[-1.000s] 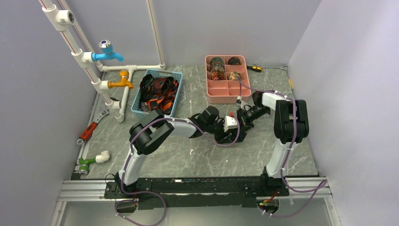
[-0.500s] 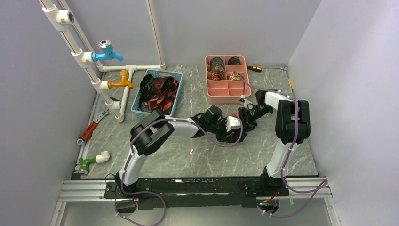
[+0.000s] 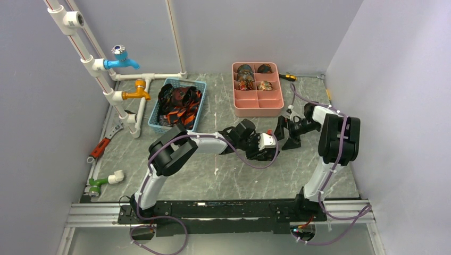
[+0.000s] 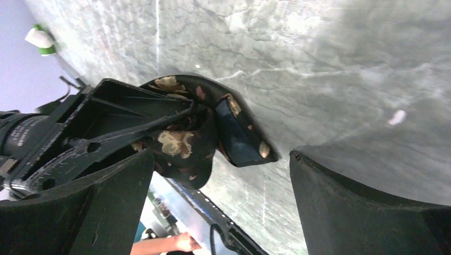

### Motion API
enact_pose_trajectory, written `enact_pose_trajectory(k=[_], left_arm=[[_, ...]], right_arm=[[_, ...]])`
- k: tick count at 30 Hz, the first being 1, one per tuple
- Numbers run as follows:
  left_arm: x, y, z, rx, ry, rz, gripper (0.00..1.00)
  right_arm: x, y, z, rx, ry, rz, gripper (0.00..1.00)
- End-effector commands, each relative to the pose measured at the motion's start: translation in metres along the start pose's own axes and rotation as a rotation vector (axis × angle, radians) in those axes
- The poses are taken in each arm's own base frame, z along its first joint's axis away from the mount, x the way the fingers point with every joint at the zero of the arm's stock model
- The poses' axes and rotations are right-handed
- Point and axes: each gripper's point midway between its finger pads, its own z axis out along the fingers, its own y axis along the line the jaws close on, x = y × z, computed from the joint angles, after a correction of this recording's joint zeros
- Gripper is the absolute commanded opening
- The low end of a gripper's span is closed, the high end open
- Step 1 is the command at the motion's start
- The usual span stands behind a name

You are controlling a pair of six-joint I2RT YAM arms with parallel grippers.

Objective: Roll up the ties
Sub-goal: Roll the tie at the center of the board, then pick up the tie at the center of the board.

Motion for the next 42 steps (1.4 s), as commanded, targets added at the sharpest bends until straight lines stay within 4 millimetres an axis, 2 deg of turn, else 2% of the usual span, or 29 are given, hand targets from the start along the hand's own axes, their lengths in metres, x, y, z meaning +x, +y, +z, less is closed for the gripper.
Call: enact_pose_trajectory(k=[1, 5, 10, 12, 14, 16, 18, 20, 22, 28, 30, 31, 33, 35, 37, 38, 42], left_arm=[[0.087, -0.008, 0.0, -0.007, 0.26, -0.065, 0.03], [0.087, -0.008, -0.001, -0.008, 0.259, -0.068, 0.03], [0.088, -0.009, -0.001, -0.008, 0.262, -0.076, 0.04], [0.088, -0.01, -0.001, -0.007, 0.26, -0.078, 0.04], [0.088, -0.01, -0.001, -0.004, 0.258, -0.08, 0.04], [0.088, -0.011, -0.001, -0.001, 0.257, -0.079, 0.04], [0.088, -0.012, -0.001, 0.002, 0.257, -0.078, 0.04], [0.088, -0.012, -0.002, 0.004, 0.257, -0.077, 0.04], [0.089, -0.013, -0.002, 0.005, 0.255, -0.076, 0.04], [0.088, -0.012, -0.003, 0.003, 0.252, -0.08, 0.05], [0.087, -0.014, -0.003, 0.005, 0.244, -0.081, 0.07], [0.085, -0.014, -0.004, 0.003, 0.236, -0.08, 0.11], [0.079, -0.014, -0.004, 0.011, 0.207, -0.083, 0.32], [0.065, -0.011, -0.006, 0.0, 0.155, -0.078, 0.54], [0.048, -0.006, -0.01, -0.011, 0.092, -0.06, 0.71], [0.04, -0.004, -0.012, -0.019, 0.054, -0.048, 0.77], [0.008, 0.003, -0.023, -0.032, -0.062, -0.003, 0.84]], right_arm=[[-0.002, -0.006, 0.022, -0.044, 0.019, -0.013, 0.98], [0.017, 0.017, 0.026, -0.195, 0.071, 0.0, 0.88], [0.03, 0.049, 0.014, -0.343, 0.059, -0.037, 0.72], [0.034, 0.053, 0.012, -0.367, 0.055, -0.048, 0.66], [0.036, 0.057, 0.011, -0.387, 0.052, -0.054, 0.64], [0.037, 0.059, 0.01, -0.399, 0.044, -0.053, 0.73], [0.032, 0.058, 0.012, -0.383, 0.024, -0.062, 0.91], [0.029, 0.053, 0.016, -0.339, 0.017, -0.07, 0.94], [0.032, 0.05, 0.022, -0.303, 0.039, -0.084, 0.91], [0.032, 0.045, 0.025, -0.266, 0.039, -0.1, 0.37], [0.032, 0.042, 0.025, -0.246, 0.038, -0.103, 0.14], [0.032, 0.04, 0.026, -0.234, 0.043, -0.101, 0.02], [0.032, 0.037, 0.027, -0.217, 0.052, -0.102, 0.0], [0.031, 0.035, 0.026, -0.202, 0.045, -0.105, 0.0], [0.031, 0.036, 0.025, -0.2, 0.041, -0.113, 0.0], [0.031, 0.036, 0.025, -0.2, 0.04, -0.115, 0.0], [0.032, 0.039, 0.022, -0.207, 0.041, -0.128, 0.0]])
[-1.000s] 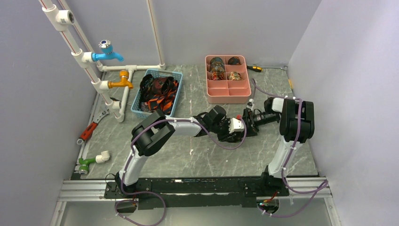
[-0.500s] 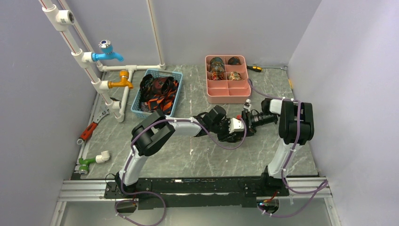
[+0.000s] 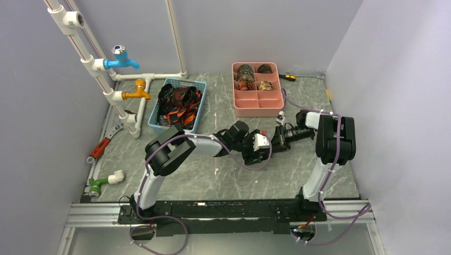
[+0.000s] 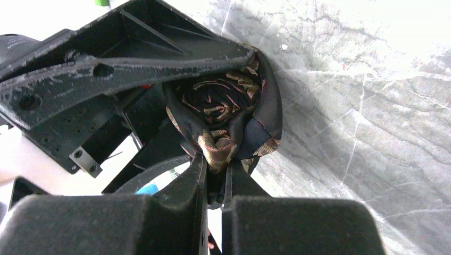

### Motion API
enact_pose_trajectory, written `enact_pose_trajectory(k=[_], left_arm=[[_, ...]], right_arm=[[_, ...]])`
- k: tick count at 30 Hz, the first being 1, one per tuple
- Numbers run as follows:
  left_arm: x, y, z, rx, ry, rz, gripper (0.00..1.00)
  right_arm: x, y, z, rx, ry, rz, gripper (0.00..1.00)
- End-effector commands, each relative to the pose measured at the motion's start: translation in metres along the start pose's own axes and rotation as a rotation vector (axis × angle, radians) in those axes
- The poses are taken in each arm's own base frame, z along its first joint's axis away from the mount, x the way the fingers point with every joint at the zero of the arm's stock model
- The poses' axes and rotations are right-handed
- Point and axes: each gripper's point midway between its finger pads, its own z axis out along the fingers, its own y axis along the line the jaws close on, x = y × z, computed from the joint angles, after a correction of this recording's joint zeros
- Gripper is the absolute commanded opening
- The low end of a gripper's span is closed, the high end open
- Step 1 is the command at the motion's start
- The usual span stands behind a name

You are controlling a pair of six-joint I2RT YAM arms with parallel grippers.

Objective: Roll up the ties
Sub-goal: Pick up the tie at the center of the board.

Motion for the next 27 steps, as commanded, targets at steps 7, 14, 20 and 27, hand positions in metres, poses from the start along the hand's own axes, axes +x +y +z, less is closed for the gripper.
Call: enact_pose_trajectory(k=[7, 14, 20, 27], left_arm=[[-0.019, 0.001, -0.044, -0.057, -0.119, 0.084, 0.99], [-0.023, 0.002, -0.028, -0.04, -0.147, 0.062, 0.99], [-0.029, -0.011, -0.005, -0.012, -0.146, 0.092, 0.99], [-0.022, -0.019, -0.015, -0.003, -0.101, 0.086, 0.28]], right_arm=[[-0.002, 0.012, -0.011, 0.033, -0.016, -0.154, 0.0], [0.003, 0.035, -0.004, 0.006, -0.004, -0.205, 0.0], [0.006, 0.053, 0.005, -0.029, 0.03, -0.226, 0.0], [0.0, 0.065, -0.005, 0.003, 0.032, -0.256, 0.0]])
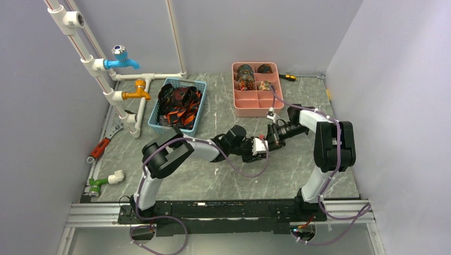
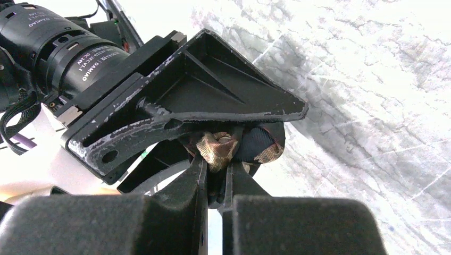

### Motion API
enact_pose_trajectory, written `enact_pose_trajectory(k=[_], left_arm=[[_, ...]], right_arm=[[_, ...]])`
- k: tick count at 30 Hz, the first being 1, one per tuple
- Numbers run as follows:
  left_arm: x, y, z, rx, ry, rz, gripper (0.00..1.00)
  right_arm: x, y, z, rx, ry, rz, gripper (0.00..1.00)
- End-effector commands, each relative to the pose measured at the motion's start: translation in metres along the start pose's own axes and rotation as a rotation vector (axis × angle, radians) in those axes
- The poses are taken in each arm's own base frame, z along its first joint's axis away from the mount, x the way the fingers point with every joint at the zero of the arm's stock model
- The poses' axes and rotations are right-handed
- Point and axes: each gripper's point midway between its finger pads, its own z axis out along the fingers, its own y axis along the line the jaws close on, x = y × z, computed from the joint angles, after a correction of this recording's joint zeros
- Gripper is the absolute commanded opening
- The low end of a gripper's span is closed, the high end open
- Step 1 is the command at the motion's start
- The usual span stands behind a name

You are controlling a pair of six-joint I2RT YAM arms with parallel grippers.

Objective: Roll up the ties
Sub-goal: Pick up the tie at the center of the board, then place the tie in the storage box.

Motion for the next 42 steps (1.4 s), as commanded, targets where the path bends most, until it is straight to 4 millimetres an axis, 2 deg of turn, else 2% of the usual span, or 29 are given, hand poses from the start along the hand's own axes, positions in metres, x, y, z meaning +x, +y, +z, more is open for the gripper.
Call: enact_pose_trajectory(k=[1, 2, 3, 4, 5, 8, 10, 15, 17, 20, 24, 27, 29, 34, 42], left_arm=[[-0.014, -0.006, -0.011, 0.018, -0.015, 0.022, 0.38], [-0.016, -0.008, -0.014, 0.028, -0.016, 0.016, 0.63], [-0.019, -0.01, -0.018, 0.027, -0.017, 0.007, 0.81], [-0.023, -0.01, -0.023, 0.021, -0.023, 0.002, 0.95], [-0.026, -0.011, -0.028, 0.015, -0.025, -0.006, 0.99], [-0.034, -0.01, -0.051, 0.008, -0.015, -0.056, 0.99], [-0.03, -0.009, -0.072, 0.007, -0.001, -0.111, 0.99], [-0.002, -0.023, -0.125, 0.026, 0.062, -0.191, 0.99], [0.007, -0.024, -0.141, 0.004, 0.085, -0.202, 0.99], [0.013, -0.021, -0.159, -0.032, 0.104, -0.223, 0.99], [0.016, -0.015, -0.172, -0.085, 0.12, -0.26, 0.99], [0.017, -0.01, -0.179, -0.124, 0.124, -0.278, 0.99], [0.018, -0.009, -0.183, -0.143, 0.125, -0.284, 1.0], [0.022, -0.005, -0.192, -0.188, 0.128, -0.292, 0.99], [0.03, -0.004, -0.203, -0.228, 0.138, -0.294, 0.99]], right_arm=[[-0.017, 0.023, -0.017, -0.007, -0.041, -0.079, 0.0], [-0.017, 0.023, -0.018, -0.002, -0.036, -0.078, 0.0], [-0.017, 0.023, -0.019, 0.01, -0.031, -0.081, 0.0], [-0.017, 0.022, -0.021, 0.024, -0.028, -0.089, 0.0], [-0.018, 0.022, -0.024, 0.038, -0.024, -0.097, 0.0], [-0.019, 0.022, -0.036, 0.088, -0.007, -0.129, 0.0], [-0.026, 0.022, -0.052, 0.128, -0.01, -0.169, 0.0], [-0.052, 0.02, -0.094, 0.248, -0.019, -0.297, 0.0], [-0.07, 0.022, -0.11, 0.297, -0.027, -0.373, 0.0], [-0.109, 0.025, -0.139, 0.4, -0.05, -0.52, 0.0], [-0.168, 0.019, -0.179, 0.614, -0.082, -0.709, 0.0], [-0.208, 0.018, -0.199, 0.785, -0.071, -0.864, 0.0], [-0.224, 0.023, -0.193, 0.862, -0.022, -0.993, 0.0], [-0.244, 0.018, -0.185, 1.002, 0.082, -1.221, 0.0], [-0.275, -0.003, -0.169, 1.078, 0.222, -1.369, 0.0]])
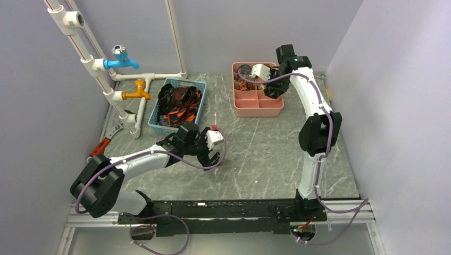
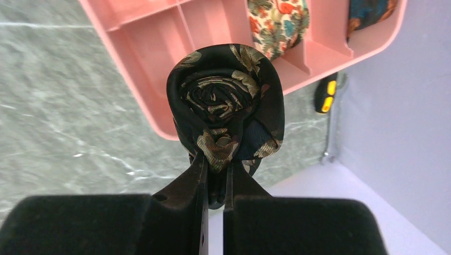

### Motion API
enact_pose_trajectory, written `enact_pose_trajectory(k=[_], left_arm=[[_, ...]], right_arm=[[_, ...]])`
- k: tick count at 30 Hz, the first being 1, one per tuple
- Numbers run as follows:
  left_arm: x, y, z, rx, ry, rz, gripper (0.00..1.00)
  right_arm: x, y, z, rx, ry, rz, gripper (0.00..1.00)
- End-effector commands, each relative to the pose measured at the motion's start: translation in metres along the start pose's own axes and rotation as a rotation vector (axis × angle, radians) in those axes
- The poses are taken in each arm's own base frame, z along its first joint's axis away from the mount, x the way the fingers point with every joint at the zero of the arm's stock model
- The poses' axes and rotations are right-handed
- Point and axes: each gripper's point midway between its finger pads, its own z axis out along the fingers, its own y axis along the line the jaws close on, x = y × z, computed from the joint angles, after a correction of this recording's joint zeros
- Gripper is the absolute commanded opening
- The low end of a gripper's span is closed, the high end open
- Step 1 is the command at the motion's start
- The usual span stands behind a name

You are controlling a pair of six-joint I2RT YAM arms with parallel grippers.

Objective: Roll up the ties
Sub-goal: Place the tie in the storage box.

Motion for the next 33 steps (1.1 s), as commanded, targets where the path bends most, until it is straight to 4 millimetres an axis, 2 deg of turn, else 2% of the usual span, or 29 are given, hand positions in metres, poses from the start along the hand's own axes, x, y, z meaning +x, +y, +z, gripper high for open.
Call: enact_pose_trajectory(k=[1, 12, 18, 29, 33], left_arm=[[-0.005, 0.006, -0.009, -0.043, -0.025, 0.004, 0.99], [-0.003, 0.013, -0.014, -0.074, -0.034, -0.005, 0.99], [0.0, 0.015, -0.017, -0.087, -0.035, -0.013, 0.99], [0.0, 0.017, -0.02, -0.098, -0.044, -0.034, 0.99], [0.002, 0.017, -0.022, -0.103, -0.043, -0.037, 0.99]], right_arm=[[0.001, -0.043, 0.001, 0.138, 0.056, -0.154, 0.0], [0.006, -0.033, 0.034, 0.072, 0.076, -0.277, 0.0], [0.005, -0.017, 0.052, 0.009, 0.081, -0.31, 0.0], [0.021, -0.004, 0.096, -0.059, 0.132, -0.339, 0.0], [0.023, 0.0, 0.106, -0.083, 0.137, -0.347, 0.0]])
